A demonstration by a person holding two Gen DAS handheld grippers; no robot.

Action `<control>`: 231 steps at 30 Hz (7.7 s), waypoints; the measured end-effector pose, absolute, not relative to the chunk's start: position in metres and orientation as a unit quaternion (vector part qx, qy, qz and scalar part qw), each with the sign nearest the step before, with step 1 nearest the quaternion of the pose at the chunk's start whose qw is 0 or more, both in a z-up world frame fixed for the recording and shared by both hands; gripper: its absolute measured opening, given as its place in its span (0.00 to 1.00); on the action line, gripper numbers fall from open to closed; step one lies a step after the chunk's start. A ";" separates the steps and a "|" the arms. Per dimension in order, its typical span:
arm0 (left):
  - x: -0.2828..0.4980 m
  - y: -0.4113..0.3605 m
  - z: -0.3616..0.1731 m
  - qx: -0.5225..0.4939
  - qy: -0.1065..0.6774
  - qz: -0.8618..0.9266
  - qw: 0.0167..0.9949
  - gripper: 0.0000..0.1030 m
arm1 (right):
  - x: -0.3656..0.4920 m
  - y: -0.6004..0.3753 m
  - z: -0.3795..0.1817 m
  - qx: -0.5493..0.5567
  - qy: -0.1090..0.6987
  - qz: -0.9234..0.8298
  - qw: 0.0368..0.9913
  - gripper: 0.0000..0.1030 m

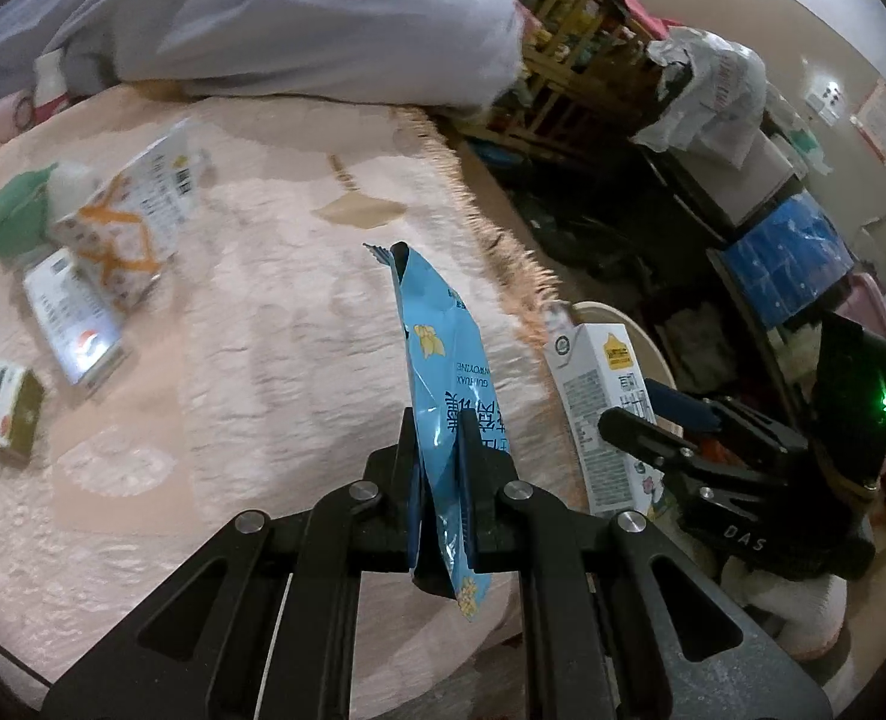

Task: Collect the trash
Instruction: 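Carry the milk carton and blue snack bag over the white bucket, then open both tools to drop the carton and snack bag into the bucket, then move both open tools back over the trash on the bed, then grasp the white snack packet with the right tool while the left tool grasps the green towel, then carry the white packet and green towel over the white bucket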

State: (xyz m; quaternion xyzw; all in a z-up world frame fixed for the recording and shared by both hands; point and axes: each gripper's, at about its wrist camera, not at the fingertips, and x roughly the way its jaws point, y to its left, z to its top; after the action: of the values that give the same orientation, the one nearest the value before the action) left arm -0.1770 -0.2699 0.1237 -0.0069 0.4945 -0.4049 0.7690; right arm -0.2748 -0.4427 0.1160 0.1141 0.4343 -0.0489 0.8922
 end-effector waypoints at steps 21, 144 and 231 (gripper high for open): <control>-0.216 -0.439 0.114 0.023 0.505 -0.487 0.712 0.08 | -0.355 -0.602 0.073 0.180 0.457 -0.197 0.849 0.50; 0.060 -0.074 0.091 -0.093 0.493 -0.176 0.847 0.46 | -0.050 -0.350 0.070 0.115 0.514 -0.017 0.850 0.80; -0.219 -0.444 0.107 0.047 0.505 -0.500 0.703 0.37 | -0.357 -0.644 0.051 0.209 0.460 -0.247 0.827 0.53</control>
State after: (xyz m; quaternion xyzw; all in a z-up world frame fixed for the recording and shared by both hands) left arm -0.2185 -0.4445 0.1073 0.0468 0.5045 -0.4996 0.7026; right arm -0.3568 -0.6442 0.0515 0.2088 0.4604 -0.2466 0.8268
